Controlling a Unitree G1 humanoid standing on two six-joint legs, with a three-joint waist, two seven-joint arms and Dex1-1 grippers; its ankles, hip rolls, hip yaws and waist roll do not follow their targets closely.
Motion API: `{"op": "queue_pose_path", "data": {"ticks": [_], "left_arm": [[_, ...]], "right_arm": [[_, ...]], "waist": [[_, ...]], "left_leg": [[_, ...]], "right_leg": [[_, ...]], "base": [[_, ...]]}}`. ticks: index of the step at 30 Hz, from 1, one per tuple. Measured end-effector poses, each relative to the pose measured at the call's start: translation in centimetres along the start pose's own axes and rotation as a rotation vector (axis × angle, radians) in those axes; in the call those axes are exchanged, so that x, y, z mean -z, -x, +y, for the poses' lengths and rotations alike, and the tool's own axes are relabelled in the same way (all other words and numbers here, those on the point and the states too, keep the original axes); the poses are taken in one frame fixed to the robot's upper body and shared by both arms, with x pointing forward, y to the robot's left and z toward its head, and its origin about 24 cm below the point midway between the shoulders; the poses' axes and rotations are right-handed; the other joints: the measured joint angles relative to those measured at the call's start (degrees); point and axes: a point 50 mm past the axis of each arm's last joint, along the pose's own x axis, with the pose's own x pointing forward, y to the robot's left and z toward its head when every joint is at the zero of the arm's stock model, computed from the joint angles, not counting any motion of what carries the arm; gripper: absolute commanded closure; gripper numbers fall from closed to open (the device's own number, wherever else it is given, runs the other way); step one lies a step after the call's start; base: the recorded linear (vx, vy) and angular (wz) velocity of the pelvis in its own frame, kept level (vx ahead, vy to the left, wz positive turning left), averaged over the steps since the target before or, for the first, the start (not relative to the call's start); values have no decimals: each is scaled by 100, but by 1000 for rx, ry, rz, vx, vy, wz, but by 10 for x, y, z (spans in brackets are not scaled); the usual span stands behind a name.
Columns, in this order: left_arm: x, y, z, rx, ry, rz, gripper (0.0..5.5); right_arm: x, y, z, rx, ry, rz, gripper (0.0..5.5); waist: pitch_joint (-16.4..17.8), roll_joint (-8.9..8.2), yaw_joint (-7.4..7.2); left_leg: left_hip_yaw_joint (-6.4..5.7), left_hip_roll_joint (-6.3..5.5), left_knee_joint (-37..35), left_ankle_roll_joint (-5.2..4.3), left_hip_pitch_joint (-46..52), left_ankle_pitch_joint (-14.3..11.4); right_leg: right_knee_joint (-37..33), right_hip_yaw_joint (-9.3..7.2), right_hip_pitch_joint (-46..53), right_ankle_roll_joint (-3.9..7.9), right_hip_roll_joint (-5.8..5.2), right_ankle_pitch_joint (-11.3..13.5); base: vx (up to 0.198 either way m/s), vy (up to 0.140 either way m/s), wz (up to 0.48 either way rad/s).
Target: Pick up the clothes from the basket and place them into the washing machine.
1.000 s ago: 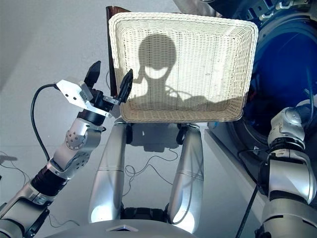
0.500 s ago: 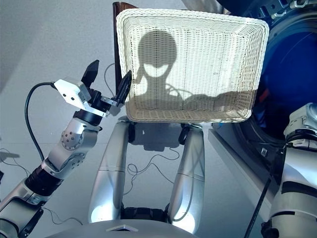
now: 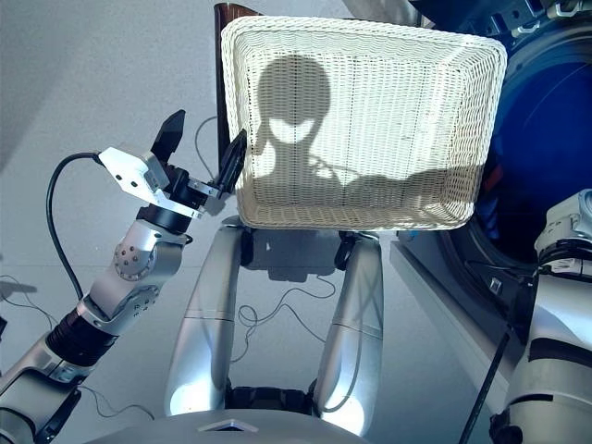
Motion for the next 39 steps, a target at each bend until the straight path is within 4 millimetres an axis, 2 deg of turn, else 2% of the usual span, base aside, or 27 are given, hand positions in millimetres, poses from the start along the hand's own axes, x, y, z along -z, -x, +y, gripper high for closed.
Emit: {"op": "queue_pose_path", "data": {"ticks": [4, 6, 7, 11, 15, 18, 21, 23, 26, 33, 36, 39], "left_arm": [[0, 0, 0, -4, 6, -2, 0], [1, 0, -1, -7, 14, -2, 0], [1, -1, -3, -10, 26, -8, 0], [1, -3, -6, -15, 49, -19, 0], [3, -2, -10, -24, 74, -21, 0], [3, -2, -9, -27, 73, -22, 0], [3, 0, -4, -51, 74, -20, 0], [3, 3, 0, -72, 70, -16, 0], [4, 4, 1, -71, 69, -12, 0], [12, 15, 1, -77, 79, 31, 0], [23, 25, 5, -90, 81, 88, 0], [50, 40, 15, -132, 96, 208, 0]], "right_arm": [[4, 16, 18, -82, -45, -39, 0], [6, 32, 34, -149, -86, -63, 0], [7, 42, 41, -192, -75, -98, 0], [24, 100, 73, -422, -83, -184, 0], [36, 149, 83, -569, -135, -203, 0], [43, 168, 82, -637, -133, -215, 0], [41, 186, 80, -724, -146, -251, 0], [38, 204, 78, -825, -159, -291, 0], [39, 222, 74, -949, -155, -324, 0], [64, 249, 62, -1184, -66, -275, 0], [75, 257, 53, -1285, -54, -215, 0], [104, 258, 34, -1332, -23, -60, 0]], "waist": [[0, 0, -64], [0, 0, -161], [-1, 0, -161], [-1, 0, -172], [0, 0, -179], [0, 0, -193], [0, -2, -227], [0, -3, -303], [0, -4, -317], [-2, -16, -372], [-3, -30, -451], [0, -46, -485]], "left_leg": [[5, 14, 1, 0, 17, 0], [14, 41, 2, -4, 26, -4], [24, 50, -4, -10, 39, -8], [22, 126, -16, -37, 76, -23], [29, 144, -25, -52, 76, -33], [45, 144, -25, -52, 74, -37], [53, 143, -27, -48, 74, -46], [55, 144, -29, -50, 77, -50], [85, 146, -34, -55, 125, -55], [180, 156, -320, -48, 713, -45], [197, 157, -535, -51, 1122, -37], [208, 158, -890, -93, 1885, 0]], "right_leg": [[0, 5, 12, -12, 18, 5], [-4, 14, 12, -27, 46, 12], [-4, 25, 12, -38, 74, 19], [-3, 26, 12, -98, 162, 21], [-6, 30, 0, -105, 178, 15], [-16, 48, -5, -98, 170, 11], [-19, 56, -8, -90, 170, 6], [-17, 57, -8, -89, 172, 4], [-4, 90, 12, -89, 186, 4], [-192, 136, 500, -41, 192, -26], [-371, 105, 901, -16, 186, -7], [-658, 63, 1635, -14, 184, 4]], "base": [[0, 0, 0], [0, 0, 0], [0, 0, 0], [0, 0, 0], [0, 0, 0], [0, 0, 0], [0, 0, 0], [0, 0, 0], [0, 0, 0], [17, -1, -14], [111, -12, -43], [94, 2, -43]]}}
